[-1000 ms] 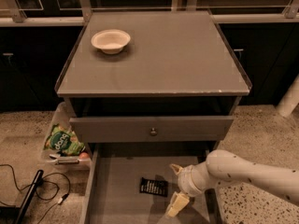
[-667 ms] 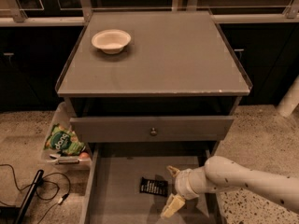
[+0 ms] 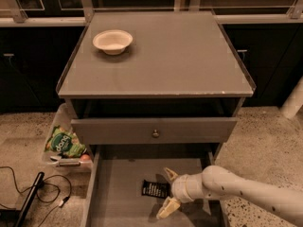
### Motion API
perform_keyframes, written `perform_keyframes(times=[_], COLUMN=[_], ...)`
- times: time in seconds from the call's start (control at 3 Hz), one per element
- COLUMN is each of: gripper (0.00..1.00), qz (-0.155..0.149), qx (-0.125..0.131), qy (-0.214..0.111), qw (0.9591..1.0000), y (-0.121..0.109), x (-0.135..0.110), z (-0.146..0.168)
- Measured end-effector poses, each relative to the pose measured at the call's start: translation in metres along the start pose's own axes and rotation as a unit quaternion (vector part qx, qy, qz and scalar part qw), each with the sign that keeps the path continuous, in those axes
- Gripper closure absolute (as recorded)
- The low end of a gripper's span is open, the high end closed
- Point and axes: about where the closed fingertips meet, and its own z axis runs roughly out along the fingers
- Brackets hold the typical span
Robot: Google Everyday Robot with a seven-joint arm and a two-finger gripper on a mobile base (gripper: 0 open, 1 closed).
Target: Pick rxbar chocolate from middle drawer and place on counter
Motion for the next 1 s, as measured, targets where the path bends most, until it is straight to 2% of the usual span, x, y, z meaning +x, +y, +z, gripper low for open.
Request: perform_keyframes(times=[0.33,1.0], gripper=[0.00,0.00], qz=[-0.012,-0.023], qx=[0.005,-0.003], qy=[-0.015,-0.029], qw=[0.9998,0.9993], y=[-0.004,-0.010], x=[0.005,0.024], z=[0.017,0.049])
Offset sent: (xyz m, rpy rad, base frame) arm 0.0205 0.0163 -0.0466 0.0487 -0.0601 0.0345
